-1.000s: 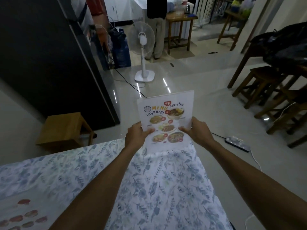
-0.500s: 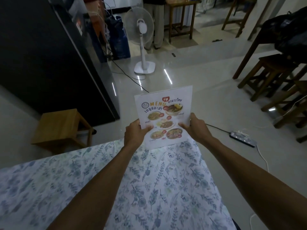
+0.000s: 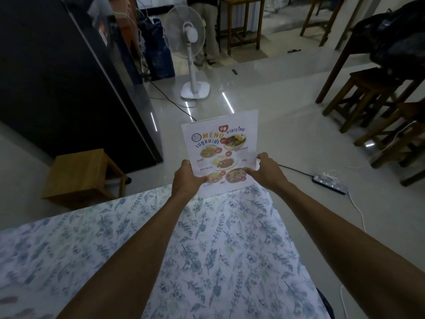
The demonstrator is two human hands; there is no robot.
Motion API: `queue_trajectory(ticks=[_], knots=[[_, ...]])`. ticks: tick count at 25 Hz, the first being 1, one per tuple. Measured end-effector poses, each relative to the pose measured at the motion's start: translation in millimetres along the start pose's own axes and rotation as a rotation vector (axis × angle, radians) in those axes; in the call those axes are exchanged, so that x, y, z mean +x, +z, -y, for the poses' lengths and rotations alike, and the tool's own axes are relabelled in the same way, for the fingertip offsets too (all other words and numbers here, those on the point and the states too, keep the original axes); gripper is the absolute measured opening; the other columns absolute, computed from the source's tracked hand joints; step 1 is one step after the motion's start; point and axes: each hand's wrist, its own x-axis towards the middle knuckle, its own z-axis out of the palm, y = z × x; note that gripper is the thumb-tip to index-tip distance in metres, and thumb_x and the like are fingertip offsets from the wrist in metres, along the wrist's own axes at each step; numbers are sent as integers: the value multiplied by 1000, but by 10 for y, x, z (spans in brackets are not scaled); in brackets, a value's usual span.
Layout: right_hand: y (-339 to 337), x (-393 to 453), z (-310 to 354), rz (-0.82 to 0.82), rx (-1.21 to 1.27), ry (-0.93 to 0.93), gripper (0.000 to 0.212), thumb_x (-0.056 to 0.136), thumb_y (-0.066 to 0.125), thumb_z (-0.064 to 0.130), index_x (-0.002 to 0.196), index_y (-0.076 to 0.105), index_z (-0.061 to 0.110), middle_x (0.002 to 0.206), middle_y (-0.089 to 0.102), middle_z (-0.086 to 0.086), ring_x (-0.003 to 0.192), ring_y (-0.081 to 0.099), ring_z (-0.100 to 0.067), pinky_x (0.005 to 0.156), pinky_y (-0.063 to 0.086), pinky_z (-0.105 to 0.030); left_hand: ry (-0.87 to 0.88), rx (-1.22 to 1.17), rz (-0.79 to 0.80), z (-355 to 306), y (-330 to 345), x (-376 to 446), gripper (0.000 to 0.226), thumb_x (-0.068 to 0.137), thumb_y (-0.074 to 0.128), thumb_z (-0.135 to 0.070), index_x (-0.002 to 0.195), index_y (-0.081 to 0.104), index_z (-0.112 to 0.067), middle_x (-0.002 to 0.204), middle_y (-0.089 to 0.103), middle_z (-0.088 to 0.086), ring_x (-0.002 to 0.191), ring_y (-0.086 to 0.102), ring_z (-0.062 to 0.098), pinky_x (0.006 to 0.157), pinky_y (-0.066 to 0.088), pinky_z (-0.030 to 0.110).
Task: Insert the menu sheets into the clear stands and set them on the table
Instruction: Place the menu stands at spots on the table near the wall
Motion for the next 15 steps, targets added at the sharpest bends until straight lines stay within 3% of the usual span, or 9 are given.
queue_trajectory(ticks=[2,6,15], knots=[[-1,-147,6,-24,-24,35,82,80,75,49,138,40,1,134,56,-20,117,58,-36,82,48,-37,-2,-6,-9,-23,-69,-83,73,71,91,-25,127,47,-9,126,66,11,106,66,26,84,55,37],[60,-567,14,-81,-83,69,85,77,72,58,137,38,9,133,52,-20,117,54,-37,89,53,-46,13,4,-27,-11,-271,-383,79,74,88,-31,136,42,-13,128,61,10,104,61,23,83,52,36],[621,-2196,729,-71,-28,0,75,81,71,54,135,40,13,132,53,-18,114,58,-33,87,50,-39,70,-69,9,540,-953,-1856,55,80,81,-39,123,54,-18,112,65,-1,97,64,16,73,48,27]])
